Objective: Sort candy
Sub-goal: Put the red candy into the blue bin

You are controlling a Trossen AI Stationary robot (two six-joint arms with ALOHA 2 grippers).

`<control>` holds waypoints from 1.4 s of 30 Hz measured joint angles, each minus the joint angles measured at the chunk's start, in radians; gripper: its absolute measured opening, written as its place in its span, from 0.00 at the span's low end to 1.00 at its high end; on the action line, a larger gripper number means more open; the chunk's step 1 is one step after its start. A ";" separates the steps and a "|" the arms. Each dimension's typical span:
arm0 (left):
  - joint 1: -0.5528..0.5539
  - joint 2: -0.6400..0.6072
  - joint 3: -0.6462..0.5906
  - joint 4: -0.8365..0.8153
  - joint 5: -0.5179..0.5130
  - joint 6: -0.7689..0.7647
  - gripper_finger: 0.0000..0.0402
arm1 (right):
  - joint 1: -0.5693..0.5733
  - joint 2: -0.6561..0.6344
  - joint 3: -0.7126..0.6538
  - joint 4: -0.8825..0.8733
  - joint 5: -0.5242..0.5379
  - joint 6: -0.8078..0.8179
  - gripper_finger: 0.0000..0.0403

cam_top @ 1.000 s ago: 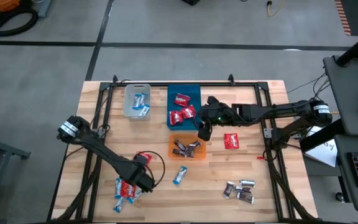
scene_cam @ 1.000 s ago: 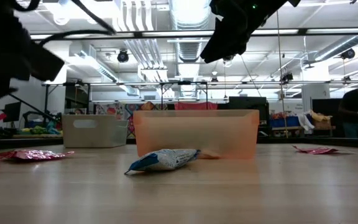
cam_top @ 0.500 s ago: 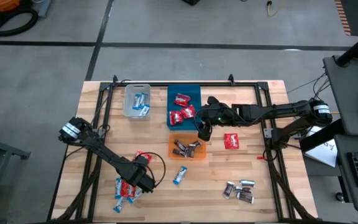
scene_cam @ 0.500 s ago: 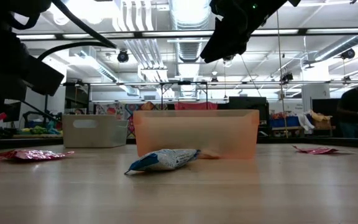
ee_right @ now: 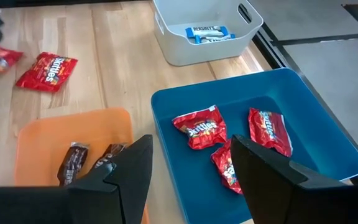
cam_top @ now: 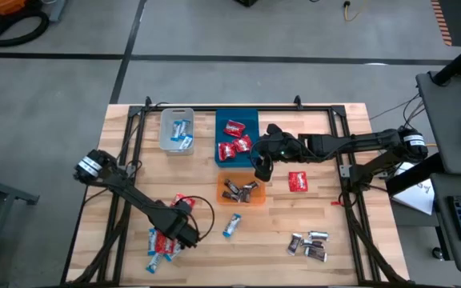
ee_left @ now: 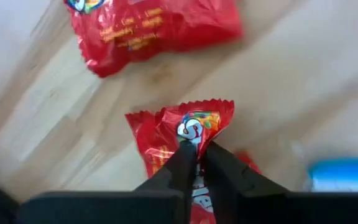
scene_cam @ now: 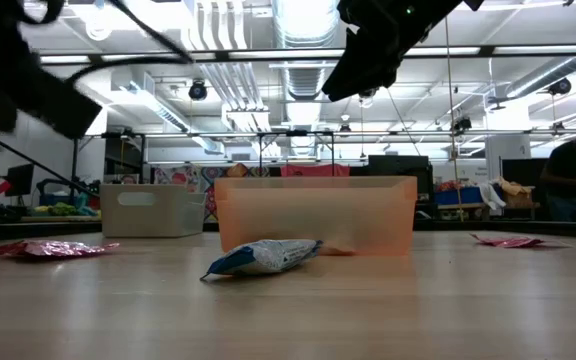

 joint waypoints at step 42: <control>0.195 -0.388 -0.328 1.552 -0.409 1.600 0.00 | 0.151 0.095 -0.340 1.239 -0.472 -0.185 0.60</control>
